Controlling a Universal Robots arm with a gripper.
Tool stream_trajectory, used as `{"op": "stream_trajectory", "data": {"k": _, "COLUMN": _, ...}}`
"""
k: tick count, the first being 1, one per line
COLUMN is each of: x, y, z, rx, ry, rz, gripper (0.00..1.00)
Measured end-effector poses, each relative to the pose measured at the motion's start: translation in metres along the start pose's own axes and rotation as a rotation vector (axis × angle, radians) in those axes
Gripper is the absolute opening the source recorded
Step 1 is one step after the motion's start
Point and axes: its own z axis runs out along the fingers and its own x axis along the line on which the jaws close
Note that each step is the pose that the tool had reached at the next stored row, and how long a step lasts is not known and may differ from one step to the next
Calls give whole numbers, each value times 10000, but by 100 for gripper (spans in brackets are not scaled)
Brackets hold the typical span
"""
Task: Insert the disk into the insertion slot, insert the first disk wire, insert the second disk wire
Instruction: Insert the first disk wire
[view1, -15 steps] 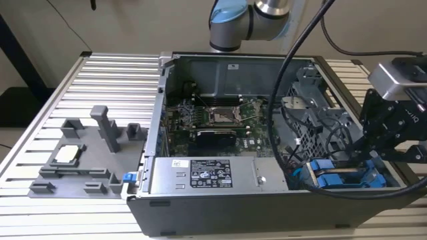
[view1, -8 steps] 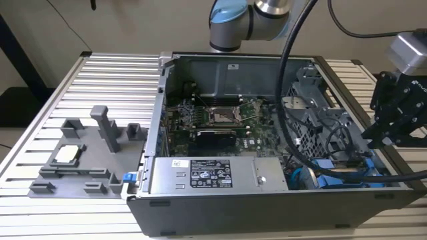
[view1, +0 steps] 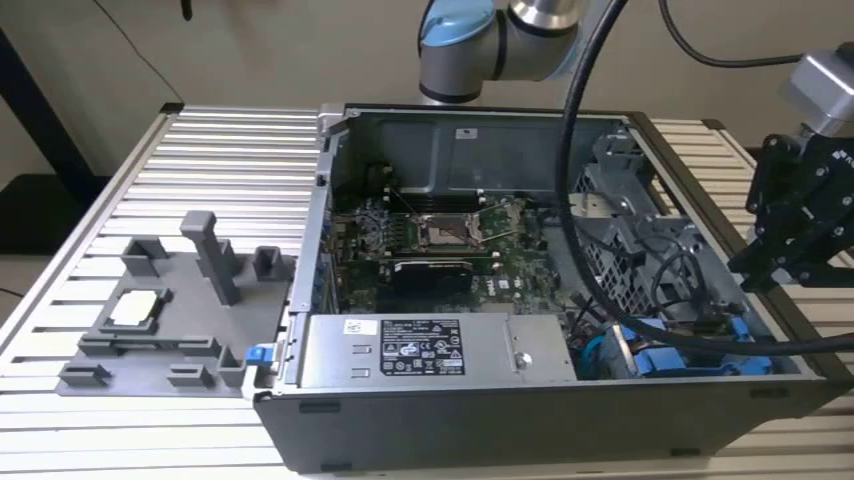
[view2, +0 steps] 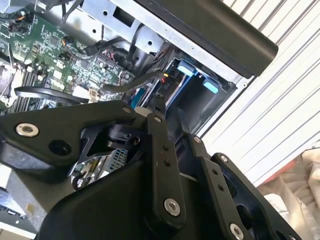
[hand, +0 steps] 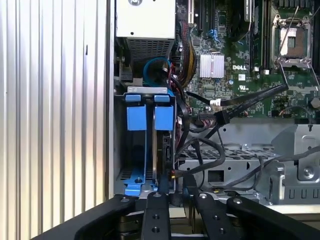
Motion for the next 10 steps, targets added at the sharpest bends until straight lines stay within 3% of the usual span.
{"op": "stream_trajectory", "data": {"k": 10, "x": -190, "y": 14, "z": 23, "rx": 8, "ry": -5, "rz": 90, "gripper": 27}}
